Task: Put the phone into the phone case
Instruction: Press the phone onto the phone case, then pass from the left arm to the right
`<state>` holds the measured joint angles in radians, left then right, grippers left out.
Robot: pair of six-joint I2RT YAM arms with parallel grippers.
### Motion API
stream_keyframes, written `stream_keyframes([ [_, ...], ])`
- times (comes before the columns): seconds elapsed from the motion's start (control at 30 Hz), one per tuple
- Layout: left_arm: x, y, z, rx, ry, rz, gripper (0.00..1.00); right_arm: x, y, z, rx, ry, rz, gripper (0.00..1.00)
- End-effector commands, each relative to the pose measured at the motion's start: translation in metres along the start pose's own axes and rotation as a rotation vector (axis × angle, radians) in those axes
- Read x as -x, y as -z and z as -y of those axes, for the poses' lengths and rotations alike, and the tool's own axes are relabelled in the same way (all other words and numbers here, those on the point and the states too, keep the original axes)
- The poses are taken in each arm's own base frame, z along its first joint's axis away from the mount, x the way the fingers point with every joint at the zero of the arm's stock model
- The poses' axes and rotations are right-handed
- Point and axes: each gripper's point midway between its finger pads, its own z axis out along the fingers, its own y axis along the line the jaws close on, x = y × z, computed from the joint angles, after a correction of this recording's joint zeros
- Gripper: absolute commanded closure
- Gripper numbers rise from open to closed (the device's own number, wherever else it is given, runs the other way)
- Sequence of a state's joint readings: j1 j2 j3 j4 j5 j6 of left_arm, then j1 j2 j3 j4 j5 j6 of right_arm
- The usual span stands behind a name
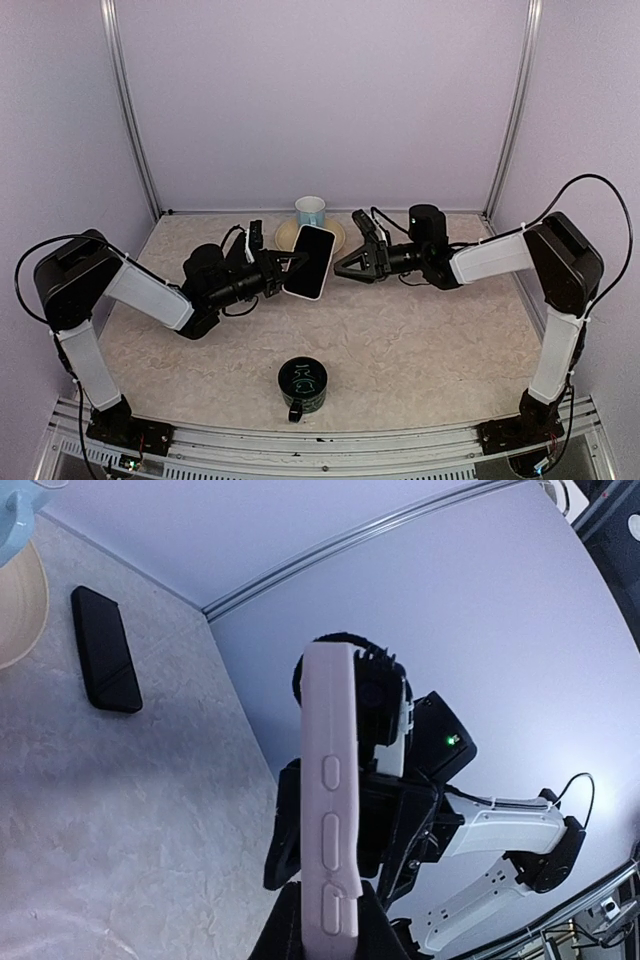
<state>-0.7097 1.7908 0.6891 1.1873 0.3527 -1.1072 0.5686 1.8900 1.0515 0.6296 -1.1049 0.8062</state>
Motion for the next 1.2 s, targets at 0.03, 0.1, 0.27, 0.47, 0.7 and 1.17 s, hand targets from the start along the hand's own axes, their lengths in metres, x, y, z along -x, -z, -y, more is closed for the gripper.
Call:
stream_keyframes([
  [0.03, 0.012, -0.001, 0.039, -0.150, 0.000, 0.087, 1.00, -0.004, -0.012, 0.002, 0.016, -0.011, 0.010, 0.49],
  [0.1, 0.008, -0.002, 0.038, -0.150, 0.009, 0.090, 1.00, -0.001, -0.012, -0.002, 0.032, -0.005, 0.019, 0.49],
  [0.27, 0.003, -0.001, 0.039, -0.152, 0.018, 0.111, 1.00, 0.010, -0.013, -0.010, 0.070, 0.006, 0.047, 0.50],
  [0.47, -0.003, -0.001, 0.040, -0.150, 0.019, 0.130, 1.00, 0.017, -0.013, -0.014, 0.105, -0.014, 0.077, 0.57],
  [0.7, -0.005, 0.000, 0.039, -0.114, -0.008, 0.164, 1.00, 0.017, -0.014, -0.015, 0.139, -0.050, 0.089, 0.80],
  [1.17, -0.010, -0.002, 0.039, -0.112, -0.022, 0.134, 0.49, 0.022, -0.013, -0.030, 0.207, -0.067, 0.070, 1.00],
])
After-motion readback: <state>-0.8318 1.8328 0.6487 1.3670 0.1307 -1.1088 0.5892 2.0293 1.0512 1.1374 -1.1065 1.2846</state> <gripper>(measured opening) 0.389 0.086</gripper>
